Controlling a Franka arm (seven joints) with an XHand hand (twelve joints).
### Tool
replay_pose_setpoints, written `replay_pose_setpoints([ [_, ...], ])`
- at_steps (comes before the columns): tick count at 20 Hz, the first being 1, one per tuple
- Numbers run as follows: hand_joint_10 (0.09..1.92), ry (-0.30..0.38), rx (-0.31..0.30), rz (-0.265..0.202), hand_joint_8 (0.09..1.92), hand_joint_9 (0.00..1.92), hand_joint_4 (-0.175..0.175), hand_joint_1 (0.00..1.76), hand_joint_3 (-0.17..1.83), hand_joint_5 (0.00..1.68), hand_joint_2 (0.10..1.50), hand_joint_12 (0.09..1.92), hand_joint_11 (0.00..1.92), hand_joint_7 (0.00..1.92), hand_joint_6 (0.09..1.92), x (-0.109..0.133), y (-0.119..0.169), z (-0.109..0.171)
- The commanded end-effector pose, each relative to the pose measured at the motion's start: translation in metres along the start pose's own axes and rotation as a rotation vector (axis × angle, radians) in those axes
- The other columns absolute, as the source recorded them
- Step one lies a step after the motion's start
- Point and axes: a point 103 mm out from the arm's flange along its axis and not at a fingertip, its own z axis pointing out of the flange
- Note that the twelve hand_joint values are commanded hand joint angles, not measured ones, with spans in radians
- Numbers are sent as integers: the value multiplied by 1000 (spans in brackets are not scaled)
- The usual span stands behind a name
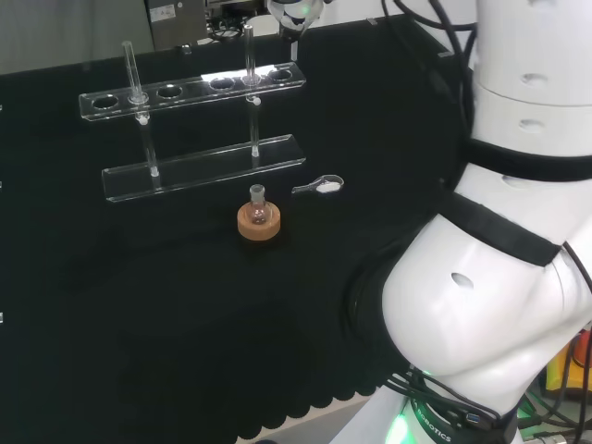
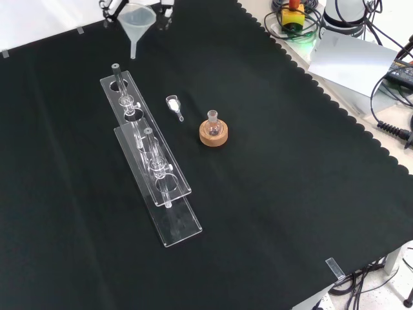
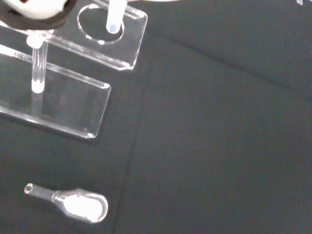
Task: Place the funnel on the round-bottom flask.
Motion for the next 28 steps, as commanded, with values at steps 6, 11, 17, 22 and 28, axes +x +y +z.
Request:
replay_pose_setpoints([
  [6, 530, -6, 11, 10, 706, 1101, 4, 770, 528, 495, 709, 1305, 445, 566, 496, 26, -71, 17],
  [11, 530, -41, 45, -18, 705, 1103, 3, 771, 531, 495, 709, 1305, 446, 568, 503, 61, -88, 34],
  [17, 531, -68, 95, -74, 704, 1108, 3, 770, 534, 496, 710, 1304, 449, 571, 510, 101, -84, 53],
  [22, 529, -86, 117, -98, 702, 1111, 2, 771, 537, 497, 709, 1302, 451, 574, 518, 116, -81, 62],
  [28, 527, -90, 135, -107, 701, 1113, 2, 771, 540, 499, 709, 1300, 453, 577, 526, 121, -82, 74],
])
